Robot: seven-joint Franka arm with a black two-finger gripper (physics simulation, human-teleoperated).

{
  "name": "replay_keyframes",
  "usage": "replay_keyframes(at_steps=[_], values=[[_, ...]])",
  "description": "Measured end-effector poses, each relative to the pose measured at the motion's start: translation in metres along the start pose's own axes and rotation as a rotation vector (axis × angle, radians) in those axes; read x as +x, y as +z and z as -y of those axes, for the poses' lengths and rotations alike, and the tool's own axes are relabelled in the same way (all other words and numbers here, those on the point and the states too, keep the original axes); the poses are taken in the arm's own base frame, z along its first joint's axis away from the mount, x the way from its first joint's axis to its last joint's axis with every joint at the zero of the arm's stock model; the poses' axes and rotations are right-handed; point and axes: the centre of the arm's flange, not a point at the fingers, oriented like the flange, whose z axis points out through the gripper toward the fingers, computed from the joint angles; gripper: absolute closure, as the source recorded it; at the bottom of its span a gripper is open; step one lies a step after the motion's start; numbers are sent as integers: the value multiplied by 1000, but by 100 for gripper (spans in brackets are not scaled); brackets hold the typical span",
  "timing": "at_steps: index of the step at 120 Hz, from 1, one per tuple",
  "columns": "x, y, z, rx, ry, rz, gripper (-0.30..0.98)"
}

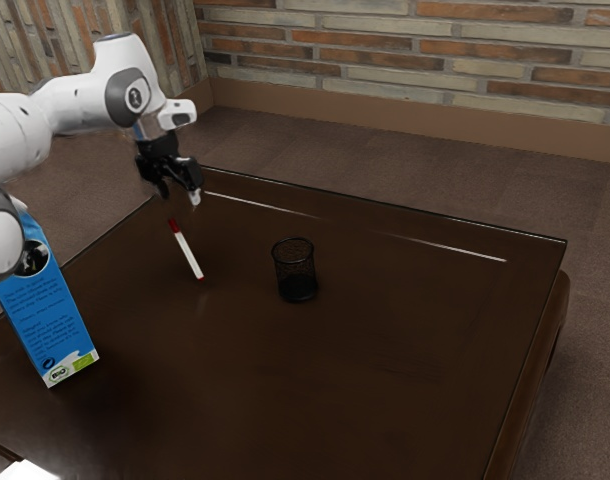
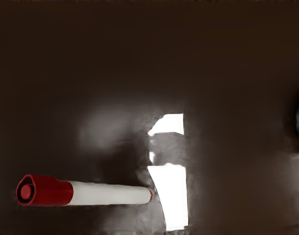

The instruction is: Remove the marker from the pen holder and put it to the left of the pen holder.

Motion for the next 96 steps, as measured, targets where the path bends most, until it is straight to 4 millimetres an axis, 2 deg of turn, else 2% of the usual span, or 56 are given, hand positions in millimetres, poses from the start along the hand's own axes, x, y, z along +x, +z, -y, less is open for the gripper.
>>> replay_keyframes(at_steps=[8,12,21,29,42,55,96], values=[[-4,-29,-22,0,28,3,3],[-8,-40,-40,-2,51,14,3],[-23,-78,-85,14,114,42,2],[-42,-93,-120,37,170,91,2],[-59,-102,-155,70,256,149,1],[-65,-100,-165,82,298,189,1],[-72,-100,-168,88,352,228,0]])
